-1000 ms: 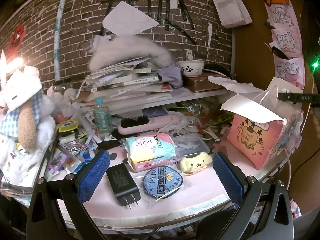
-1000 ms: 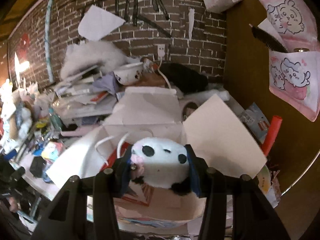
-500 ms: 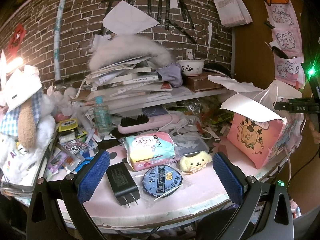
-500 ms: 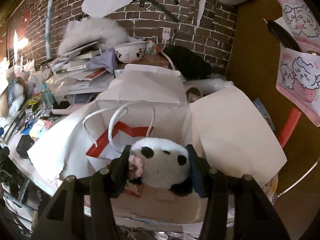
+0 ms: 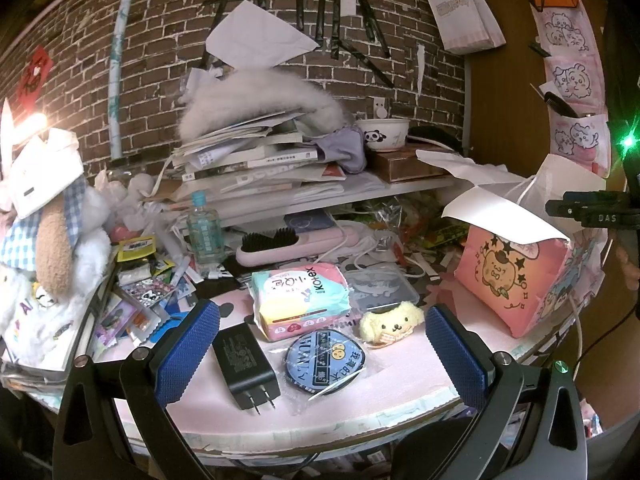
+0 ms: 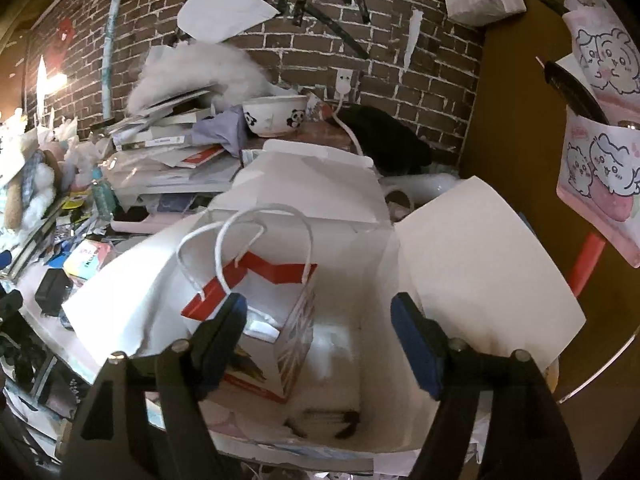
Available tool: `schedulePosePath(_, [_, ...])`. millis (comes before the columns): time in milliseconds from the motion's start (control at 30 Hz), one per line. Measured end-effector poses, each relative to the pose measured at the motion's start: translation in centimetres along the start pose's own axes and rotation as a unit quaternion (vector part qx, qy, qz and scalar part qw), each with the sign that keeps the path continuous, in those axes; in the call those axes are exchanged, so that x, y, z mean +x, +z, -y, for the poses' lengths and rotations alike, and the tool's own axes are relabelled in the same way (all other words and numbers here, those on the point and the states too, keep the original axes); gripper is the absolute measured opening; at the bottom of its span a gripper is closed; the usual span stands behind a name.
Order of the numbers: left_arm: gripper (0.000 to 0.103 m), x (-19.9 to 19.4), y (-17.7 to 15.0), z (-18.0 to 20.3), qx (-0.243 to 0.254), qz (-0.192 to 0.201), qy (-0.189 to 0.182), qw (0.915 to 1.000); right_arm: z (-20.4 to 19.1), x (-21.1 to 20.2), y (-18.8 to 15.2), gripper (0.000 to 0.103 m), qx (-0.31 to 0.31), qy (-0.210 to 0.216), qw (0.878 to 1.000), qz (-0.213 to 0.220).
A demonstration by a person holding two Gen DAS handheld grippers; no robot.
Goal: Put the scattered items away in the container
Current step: 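Open the right gripper to drop the panda plush into the bag, then move the right gripper back to the silver nail clipper on the desk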
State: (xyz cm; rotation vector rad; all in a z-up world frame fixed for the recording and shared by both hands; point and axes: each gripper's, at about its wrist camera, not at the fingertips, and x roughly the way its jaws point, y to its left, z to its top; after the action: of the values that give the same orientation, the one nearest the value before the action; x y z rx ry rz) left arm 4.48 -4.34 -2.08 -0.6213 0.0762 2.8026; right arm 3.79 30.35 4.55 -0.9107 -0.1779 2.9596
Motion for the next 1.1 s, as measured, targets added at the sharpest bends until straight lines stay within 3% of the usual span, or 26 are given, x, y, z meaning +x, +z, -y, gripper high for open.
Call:
schedulePosePath(267, [0.103, 0.0, -0.1, 0.1, 0.000, 0.002, -0.002, 1.0000, -0.8, -1.8, 0.2, 0.073, 0.004, 0.030, 0.999, 0.030])
schedulePosePath(400, [0.103, -0.2, -0.3, 0.2, -0.003, 0.009, -0.012, 0.9999, -1.9, -3.4, 0.2, 0.087, 0.007, 0.063, 0.996, 0.068])
schedulePosePath(567, [0.103, -0.6, -0.2, 0.2, -0.003, 0.015, -0.009, 0.9998, -4.9, -5.2, -0.1, 0.089, -0.001, 0.124, 0.986, 0.111])
schedulePosePath(667, [0.103, -0.9, 0.0, 0.0, -0.005, 0.018, -0.008, 0.9998, -7.1, -5.6, -0.4, 0.100, -0.010, 0.158, 0.980, 0.124])
schedulePosePath(867, [0.103, -1.2, 0.0, -0.4, -0.006, 0.020, -0.001, 0.9998, -11.4, -5.4, -1.8, 0.103, -0.036, 0.202, 0.971, 0.124])
schedulePosePath(1100, [0.103, -1.3, -0.1, -1.2, -0.016, 0.019, 0.010, 0.9996, -15.3, -4.0, -3.9, 0.103, -0.036, 0.273, 0.957, 0.090])
